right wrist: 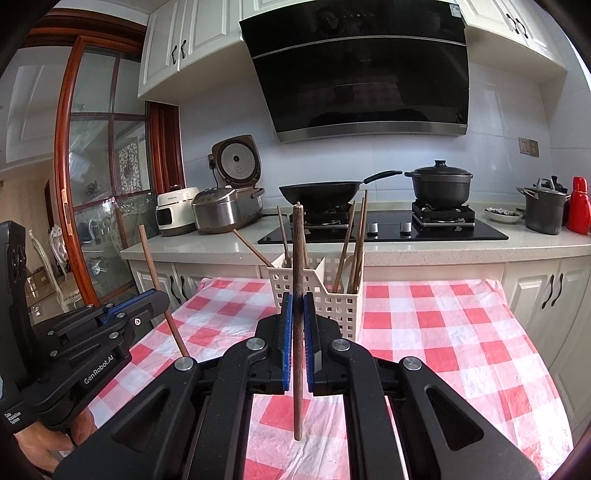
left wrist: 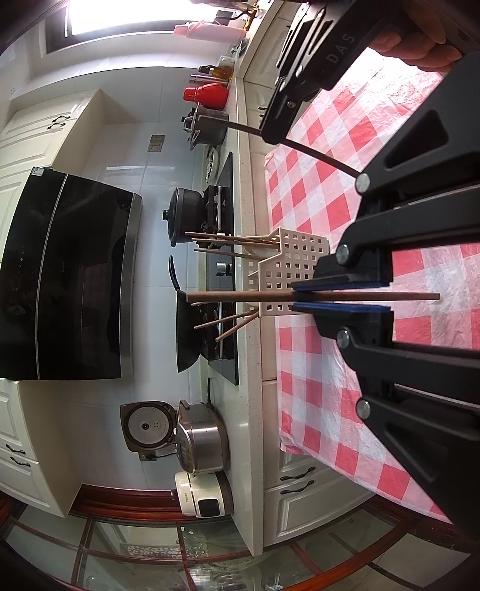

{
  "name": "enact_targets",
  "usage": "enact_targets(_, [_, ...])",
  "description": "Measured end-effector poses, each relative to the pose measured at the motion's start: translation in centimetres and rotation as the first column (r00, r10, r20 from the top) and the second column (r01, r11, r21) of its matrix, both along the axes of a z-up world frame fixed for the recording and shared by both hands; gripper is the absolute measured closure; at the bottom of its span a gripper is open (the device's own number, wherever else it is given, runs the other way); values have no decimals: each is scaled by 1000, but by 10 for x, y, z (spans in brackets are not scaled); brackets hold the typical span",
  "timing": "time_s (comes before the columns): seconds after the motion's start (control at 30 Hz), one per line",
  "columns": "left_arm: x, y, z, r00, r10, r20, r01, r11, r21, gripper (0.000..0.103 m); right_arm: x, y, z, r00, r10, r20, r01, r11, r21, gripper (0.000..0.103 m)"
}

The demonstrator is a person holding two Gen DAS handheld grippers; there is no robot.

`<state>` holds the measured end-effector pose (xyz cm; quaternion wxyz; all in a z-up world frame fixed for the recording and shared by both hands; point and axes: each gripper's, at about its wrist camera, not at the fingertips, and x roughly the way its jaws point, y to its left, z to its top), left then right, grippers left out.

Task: Organize utensils
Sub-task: 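Lower both chopsticks into the caddy and open both tools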

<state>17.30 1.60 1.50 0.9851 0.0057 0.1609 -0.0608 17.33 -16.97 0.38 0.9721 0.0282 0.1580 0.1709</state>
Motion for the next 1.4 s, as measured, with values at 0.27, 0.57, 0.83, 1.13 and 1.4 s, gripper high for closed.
enact_targets(0.27, [4,-4,4,1000,-8,6,8,1000,13,97,14,-3,1,1000,-11,-8,11,1000,-2,97])
enact_targets(0.57, [17,-9,6,1000,-11,4,11,999,31,97,37,-3,4,1000,-16,-4,16,1000,-14,97])
enact_targets(0.83, [40,-12,34,998,-55,23,54,998,27,97,70,-6,23,1000,-2,8,2,1000,-8,97])
enact_targets(1.13, [109,-8,114,993,-70,93,69,998,5,97,140,-8,74,998,-29,57,29,1000,-9,97])
enact_targets(1.4, [178,-14,149,994,-40,104,43,999,-27,97,191,2,97,996,-50,80,53,998,-36,97])
